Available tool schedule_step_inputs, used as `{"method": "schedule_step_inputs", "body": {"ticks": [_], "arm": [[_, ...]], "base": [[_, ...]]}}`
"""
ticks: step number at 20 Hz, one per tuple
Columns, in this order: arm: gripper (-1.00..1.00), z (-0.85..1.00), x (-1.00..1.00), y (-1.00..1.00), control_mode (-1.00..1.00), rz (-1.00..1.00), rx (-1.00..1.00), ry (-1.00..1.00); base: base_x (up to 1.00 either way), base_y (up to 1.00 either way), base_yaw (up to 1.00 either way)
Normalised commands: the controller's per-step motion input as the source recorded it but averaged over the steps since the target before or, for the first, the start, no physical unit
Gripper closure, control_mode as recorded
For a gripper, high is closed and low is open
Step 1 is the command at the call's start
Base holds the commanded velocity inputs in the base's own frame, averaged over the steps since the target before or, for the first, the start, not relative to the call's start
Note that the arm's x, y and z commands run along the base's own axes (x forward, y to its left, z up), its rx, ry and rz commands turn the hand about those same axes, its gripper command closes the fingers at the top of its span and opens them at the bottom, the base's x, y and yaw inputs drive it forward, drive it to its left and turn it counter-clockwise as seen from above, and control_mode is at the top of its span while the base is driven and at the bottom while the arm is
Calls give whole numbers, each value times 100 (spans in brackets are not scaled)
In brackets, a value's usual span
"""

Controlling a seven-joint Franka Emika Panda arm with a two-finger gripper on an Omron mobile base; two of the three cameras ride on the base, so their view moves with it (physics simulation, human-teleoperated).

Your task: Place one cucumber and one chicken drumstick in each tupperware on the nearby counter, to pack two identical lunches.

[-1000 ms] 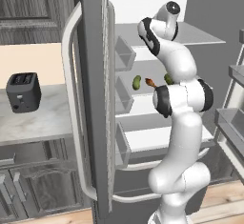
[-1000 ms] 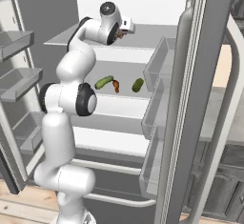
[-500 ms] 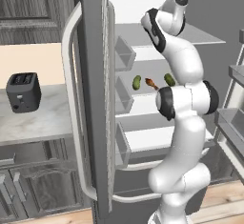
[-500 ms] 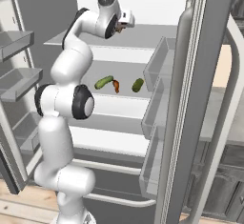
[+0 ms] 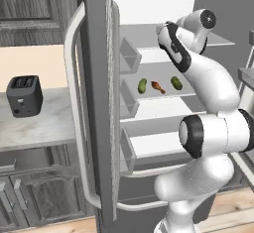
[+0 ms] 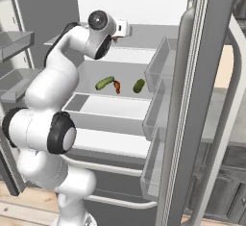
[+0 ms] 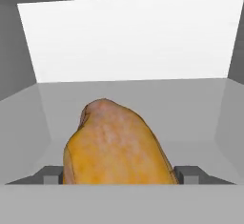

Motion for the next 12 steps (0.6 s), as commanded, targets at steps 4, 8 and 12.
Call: {"method": "schedule_step_inputs", "body": {"ticks": [4,8,12], "arm": [[100,26,-100,0,-100,-13,12,4],[100,8,-100,0,-100,-13,6,25],[100,-54,-100,2,-100,-10,0,45]], "base": [[0,0,0],[0,0,0],[0,0,0]]}}
